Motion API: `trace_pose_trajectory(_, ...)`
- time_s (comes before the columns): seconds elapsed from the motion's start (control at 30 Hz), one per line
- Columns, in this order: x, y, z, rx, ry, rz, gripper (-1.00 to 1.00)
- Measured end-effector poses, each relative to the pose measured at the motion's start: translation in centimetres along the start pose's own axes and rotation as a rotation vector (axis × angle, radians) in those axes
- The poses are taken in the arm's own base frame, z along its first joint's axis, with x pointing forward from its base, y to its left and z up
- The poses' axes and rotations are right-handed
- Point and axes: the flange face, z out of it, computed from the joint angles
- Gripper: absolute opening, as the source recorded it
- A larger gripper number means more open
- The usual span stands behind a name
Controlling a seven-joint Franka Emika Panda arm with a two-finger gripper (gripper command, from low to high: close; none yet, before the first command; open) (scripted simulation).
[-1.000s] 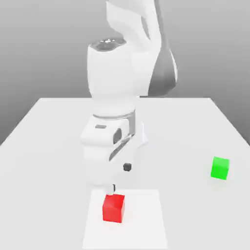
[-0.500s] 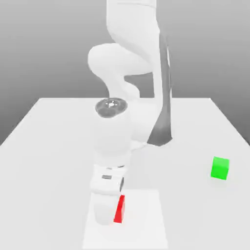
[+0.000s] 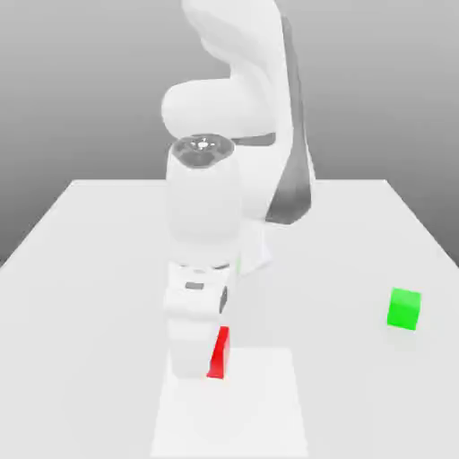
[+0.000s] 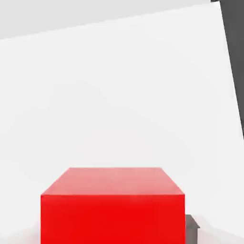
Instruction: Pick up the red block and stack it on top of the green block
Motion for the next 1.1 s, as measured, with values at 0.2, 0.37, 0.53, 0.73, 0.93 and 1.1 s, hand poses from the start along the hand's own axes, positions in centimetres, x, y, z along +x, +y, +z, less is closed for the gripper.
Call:
trace_pose_trajectory(0.2, 6.5, -14.4, -1.2, 0.018, 0.000, -0.382, -1.00)
trace_pose_trajectory(0.37, 7.3, -25.9, -2.3, 0.010, -0.005, -0.671, -1.00)
trace_pose_trajectory(0.53, 6.0, -33.4, -1.4, -0.008, -0.009, -0.865, -1.00)
trace_pose_trajectory(0.73, 5.9, -33.7, 3.2, -0.010, -0.009, -0.874, 1.00)
trace_pose_trajectory(0.93, 5.9, -33.7, 3.2, -0.010, -0.007, -0.874, 1.00)
trace_pose_trajectory(1.1, 6.0, -33.7, -1.3, -0.010, -0.007, -0.874, 1.00)
